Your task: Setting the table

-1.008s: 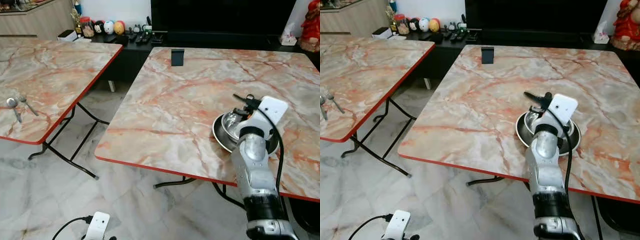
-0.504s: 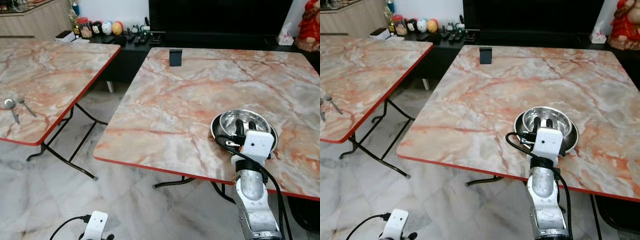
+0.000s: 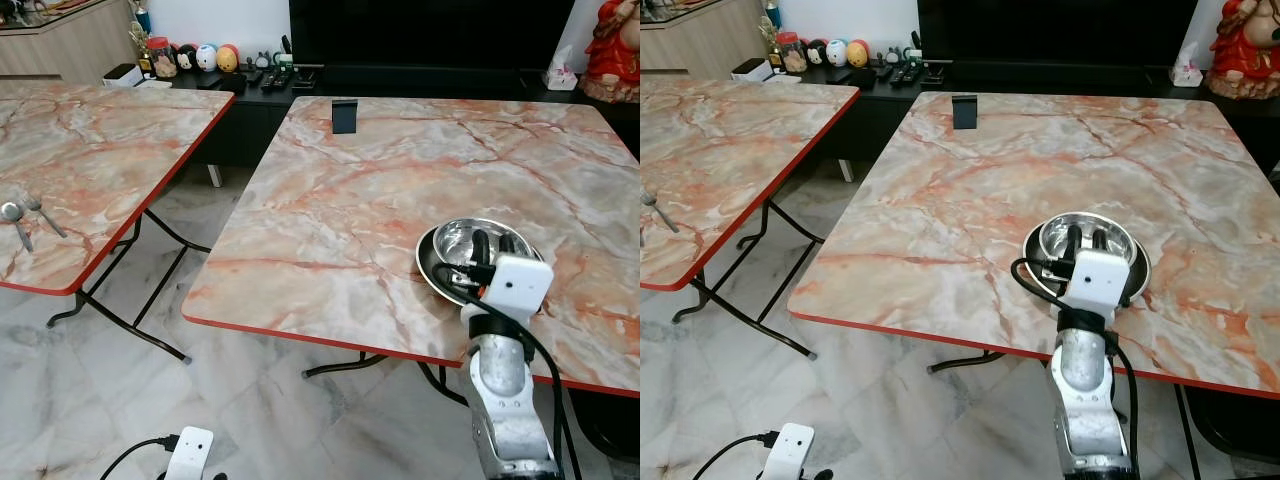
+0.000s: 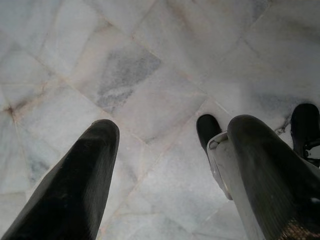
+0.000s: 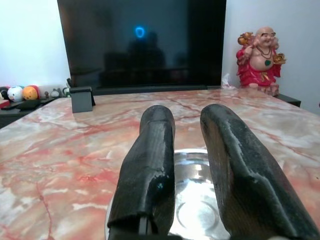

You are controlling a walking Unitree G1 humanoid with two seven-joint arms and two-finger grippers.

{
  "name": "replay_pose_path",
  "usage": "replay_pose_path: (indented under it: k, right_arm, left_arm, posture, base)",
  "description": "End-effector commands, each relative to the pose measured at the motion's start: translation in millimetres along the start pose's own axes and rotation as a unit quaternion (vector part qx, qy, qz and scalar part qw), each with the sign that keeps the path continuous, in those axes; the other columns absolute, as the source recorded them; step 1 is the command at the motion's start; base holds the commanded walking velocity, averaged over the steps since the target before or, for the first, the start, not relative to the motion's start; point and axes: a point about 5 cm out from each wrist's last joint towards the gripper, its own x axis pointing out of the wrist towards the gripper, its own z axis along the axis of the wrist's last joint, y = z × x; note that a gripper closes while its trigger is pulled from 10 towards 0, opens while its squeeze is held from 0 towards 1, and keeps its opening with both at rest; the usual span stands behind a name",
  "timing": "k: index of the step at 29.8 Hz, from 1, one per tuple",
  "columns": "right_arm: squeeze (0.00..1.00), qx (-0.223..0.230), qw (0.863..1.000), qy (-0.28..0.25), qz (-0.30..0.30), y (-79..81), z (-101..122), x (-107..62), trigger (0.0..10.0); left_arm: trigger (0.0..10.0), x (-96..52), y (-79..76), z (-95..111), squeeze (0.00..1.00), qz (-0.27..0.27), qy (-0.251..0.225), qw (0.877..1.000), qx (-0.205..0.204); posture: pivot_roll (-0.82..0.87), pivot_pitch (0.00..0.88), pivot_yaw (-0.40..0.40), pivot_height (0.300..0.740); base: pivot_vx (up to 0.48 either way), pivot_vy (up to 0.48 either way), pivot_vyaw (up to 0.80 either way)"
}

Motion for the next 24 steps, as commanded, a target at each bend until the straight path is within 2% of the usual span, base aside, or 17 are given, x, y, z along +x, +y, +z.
replay_pose_path:
  k: [1, 10, 19, 24]
  right_arm:
    - [0.00, 0.005, 1.000, -0.001, -0.003, 0.4, 0.7, 1.1, 10.0]
    - [0.00, 0.016, 1.000, -0.009, 0.003, 5.3, 5.7, 5.9, 10.0]
    - [0.00, 0.014, 1.000, -0.001, 0.004, 6.7, 2.6, 7.1, 10.0]
    - [0.00, -0.006, 1.000, -0.011, 0.007, 2.4, 8.2, 10.4, 10.0]
  left_arm:
    - [10.0, -0.8, 1.2, -4.6, 0.00, 0.001, 0.010, 1.000, -0.004]
    - [10.0, -1.2, 0.3, -6.7, 0.00, -0.001, 0.014, 1.000, -0.003]
    - [10.0, -1.0, 1.3, -5.3, 0.00, 0.000, 0.010, 1.000, -0.006]
    - [10.0, -0.3, 1.8, -1.7, 0.00, 0.003, 0.004, 1.000, -0.010]
  posture:
    - [-0.03, 0.000, 0.040, 0.731]
    - [-0.03, 0.000, 0.043, 0.731]
    - [-0.03, 0.000, 0.053, 0.731]
    - [-0.04, 0.000, 0.044, 0.731]
  base:
    - [0.000, 0.000, 0.00]
    - [0.000, 0.000, 0.00]
    - [0.000, 0.282, 0.00]
    - [0.000, 0.285, 0.00]
